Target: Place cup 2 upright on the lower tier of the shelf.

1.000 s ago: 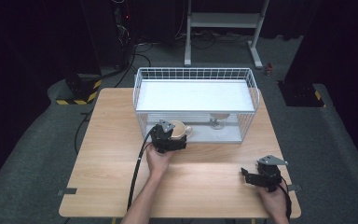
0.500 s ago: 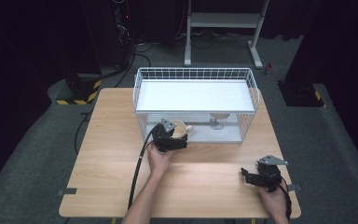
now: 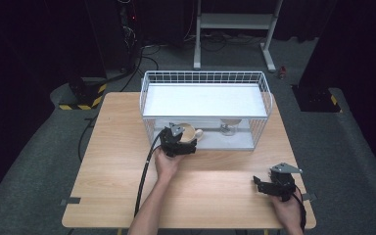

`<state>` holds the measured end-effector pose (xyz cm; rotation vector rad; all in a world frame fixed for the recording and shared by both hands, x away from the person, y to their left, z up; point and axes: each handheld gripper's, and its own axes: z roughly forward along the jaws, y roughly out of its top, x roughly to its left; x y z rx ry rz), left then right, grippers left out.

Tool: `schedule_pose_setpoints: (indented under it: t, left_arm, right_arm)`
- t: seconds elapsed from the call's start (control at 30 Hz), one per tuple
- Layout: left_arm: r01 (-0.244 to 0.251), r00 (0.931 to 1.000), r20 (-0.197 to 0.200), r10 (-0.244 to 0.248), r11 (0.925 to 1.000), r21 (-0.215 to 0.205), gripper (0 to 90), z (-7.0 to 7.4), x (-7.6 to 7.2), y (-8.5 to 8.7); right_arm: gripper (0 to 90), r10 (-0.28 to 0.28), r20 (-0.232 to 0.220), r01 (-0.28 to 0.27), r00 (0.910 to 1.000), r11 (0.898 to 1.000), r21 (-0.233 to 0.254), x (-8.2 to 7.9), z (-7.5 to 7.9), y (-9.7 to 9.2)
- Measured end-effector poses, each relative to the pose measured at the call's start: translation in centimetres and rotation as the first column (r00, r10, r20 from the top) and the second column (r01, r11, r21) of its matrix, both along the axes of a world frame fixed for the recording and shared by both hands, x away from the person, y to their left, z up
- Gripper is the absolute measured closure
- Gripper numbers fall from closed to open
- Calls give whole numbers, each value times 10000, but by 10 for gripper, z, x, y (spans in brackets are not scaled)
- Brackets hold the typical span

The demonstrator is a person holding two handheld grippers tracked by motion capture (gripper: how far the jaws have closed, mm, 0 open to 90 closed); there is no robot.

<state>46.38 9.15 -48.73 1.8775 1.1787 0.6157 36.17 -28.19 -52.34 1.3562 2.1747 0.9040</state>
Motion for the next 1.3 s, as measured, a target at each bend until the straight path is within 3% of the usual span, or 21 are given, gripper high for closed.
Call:
schedule_pose_setpoints:
  t: [0.23,0.6,0.83,1.13,1.27,1.3]
  left_arm:
    - [-224,9995,230,225,9997,-61,87,-3,4,0]
    - [-423,9991,-21,423,9980,-463,54,-5,7,0]
    - [-547,9983,-232,537,9975,-446,0,-7,8,1]
    - [-488,9987,-176,485,9986,-219,0,-1,3,3]
    - [-468,9988,-144,462,9980,-424,1,2,1,3]
    - [-501,9987,-75,499,9984,-248,1,3,1,4]
  right_arm:
    - [208,0,0,0,10000,10000,0,0,0,0]
    - [208,1,1,-1,10000,10000,0,0,0,0]
    - [208,-2,-1,2,10000,10000,2,0,0,0]
    - [208,14,0,-14,10000,10000,-16,0,0,0]
    - [208,12,-1,-12,10000,10000,-14,0,0,0]
    - [208,-3,0,3,10000,10000,0,0,0,0]
